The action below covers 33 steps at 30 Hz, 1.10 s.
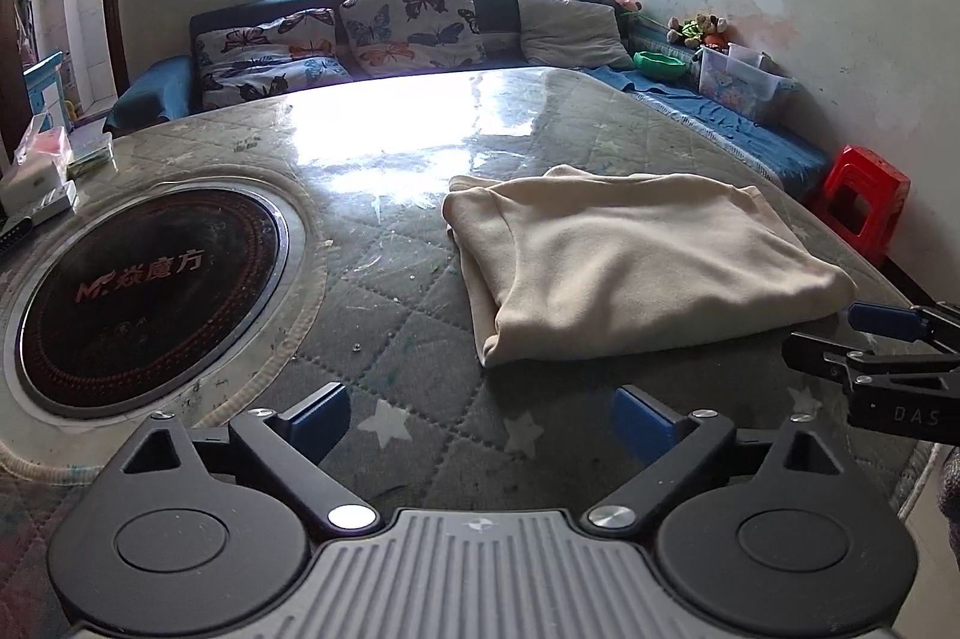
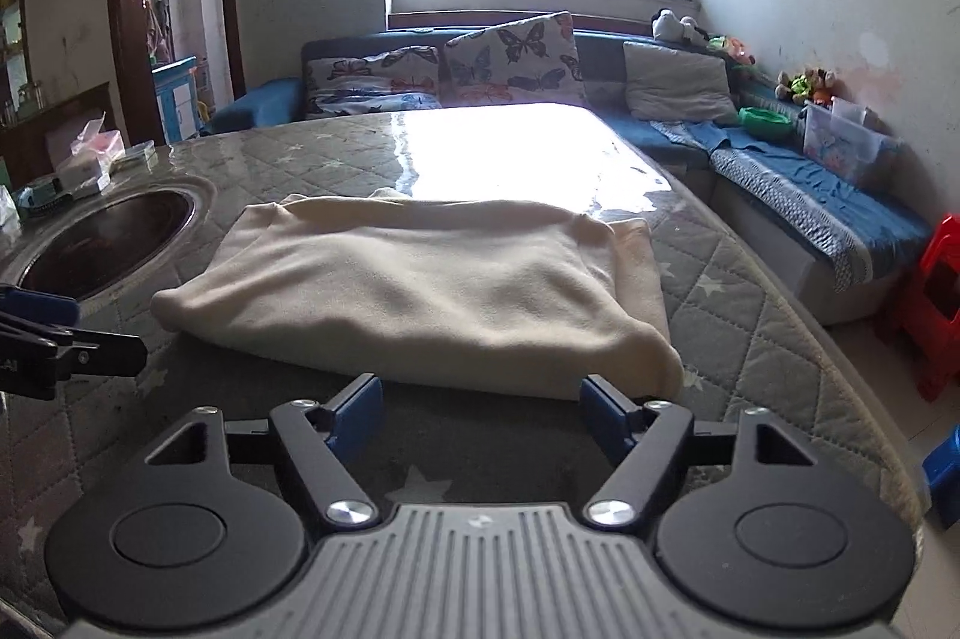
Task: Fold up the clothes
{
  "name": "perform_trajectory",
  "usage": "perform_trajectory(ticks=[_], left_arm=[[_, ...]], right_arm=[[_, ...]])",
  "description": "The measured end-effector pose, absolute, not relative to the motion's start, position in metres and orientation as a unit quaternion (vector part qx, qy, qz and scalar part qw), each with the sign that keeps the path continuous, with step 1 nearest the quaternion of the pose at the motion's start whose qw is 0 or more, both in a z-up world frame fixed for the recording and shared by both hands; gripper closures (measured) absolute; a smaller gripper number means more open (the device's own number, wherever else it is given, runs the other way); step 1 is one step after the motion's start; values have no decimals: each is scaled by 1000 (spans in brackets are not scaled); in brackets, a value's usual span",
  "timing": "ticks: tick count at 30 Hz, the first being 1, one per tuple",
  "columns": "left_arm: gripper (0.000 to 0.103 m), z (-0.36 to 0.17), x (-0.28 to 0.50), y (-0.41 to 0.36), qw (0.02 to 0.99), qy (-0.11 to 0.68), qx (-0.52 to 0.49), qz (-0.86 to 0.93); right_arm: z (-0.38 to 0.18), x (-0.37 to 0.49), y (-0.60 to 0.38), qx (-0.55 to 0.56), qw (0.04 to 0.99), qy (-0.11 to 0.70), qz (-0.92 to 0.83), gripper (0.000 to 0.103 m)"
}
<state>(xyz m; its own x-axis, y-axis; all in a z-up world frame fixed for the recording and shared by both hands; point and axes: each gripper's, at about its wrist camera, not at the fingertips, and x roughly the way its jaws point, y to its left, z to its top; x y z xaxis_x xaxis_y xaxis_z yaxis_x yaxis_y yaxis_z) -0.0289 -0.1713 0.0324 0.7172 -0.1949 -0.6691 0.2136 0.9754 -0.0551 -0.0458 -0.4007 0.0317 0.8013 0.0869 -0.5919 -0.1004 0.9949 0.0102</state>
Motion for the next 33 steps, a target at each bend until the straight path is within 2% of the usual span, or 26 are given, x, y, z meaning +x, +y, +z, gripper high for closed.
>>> perform_trajectory(ticks=[6,10,15,33], left_arm=[[1,32,-40,-171,928,358,16,-105],[0,32,-47,-171,929,354,15,-104],[0,29,-54,-173,929,354,20,-107],[0,24,-61,-182,927,355,26,-117]], right_arm=[[34,-55,-391,-23,950,306,48,11],[34,-58,-387,-29,951,304,47,9],[34,-62,-383,-33,952,303,41,0],[30,-64,-386,-38,950,309,12,0]])
